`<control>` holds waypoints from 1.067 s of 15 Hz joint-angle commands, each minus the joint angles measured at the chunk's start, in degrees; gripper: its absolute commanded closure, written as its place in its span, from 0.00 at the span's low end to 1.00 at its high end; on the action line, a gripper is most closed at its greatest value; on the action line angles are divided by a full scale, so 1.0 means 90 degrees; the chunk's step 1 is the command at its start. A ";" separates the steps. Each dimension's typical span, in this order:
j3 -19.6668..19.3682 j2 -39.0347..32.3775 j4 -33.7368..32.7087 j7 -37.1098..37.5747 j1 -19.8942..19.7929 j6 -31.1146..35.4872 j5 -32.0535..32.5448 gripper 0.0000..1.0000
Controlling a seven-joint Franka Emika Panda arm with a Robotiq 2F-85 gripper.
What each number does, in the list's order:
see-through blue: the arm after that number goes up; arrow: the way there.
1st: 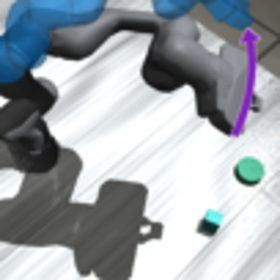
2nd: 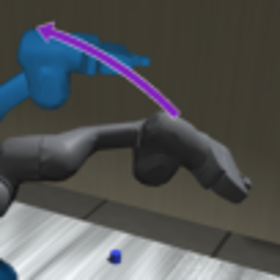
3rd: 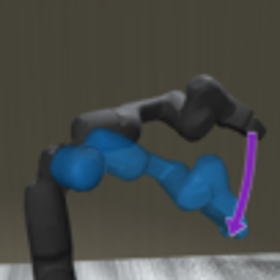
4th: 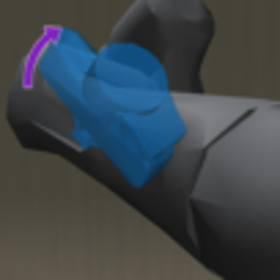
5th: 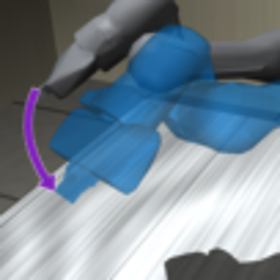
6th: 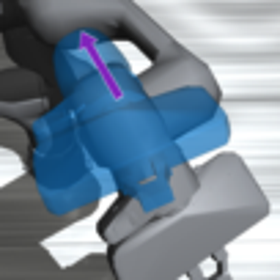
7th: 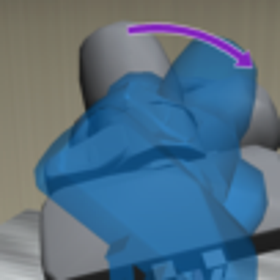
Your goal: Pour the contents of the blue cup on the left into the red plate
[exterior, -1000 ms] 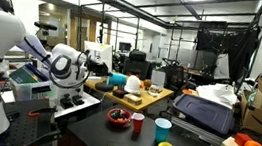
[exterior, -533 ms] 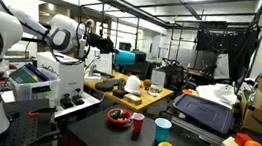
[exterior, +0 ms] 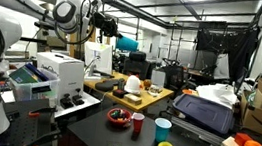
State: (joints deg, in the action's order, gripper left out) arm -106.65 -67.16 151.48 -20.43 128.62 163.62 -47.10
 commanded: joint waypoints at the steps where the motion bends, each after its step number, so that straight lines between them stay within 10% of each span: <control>1: -0.0225 0.1015 -0.0733 0.0883 -0.0062 -0.0306 0.0886 0.99; 16: -0.0701 0.3747 -0.2002 0.2439 -0.0757 -0.0739 0.2465 0.99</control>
State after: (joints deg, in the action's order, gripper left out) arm -112.07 -39.96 135.84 0.46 122.91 158.11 -27.09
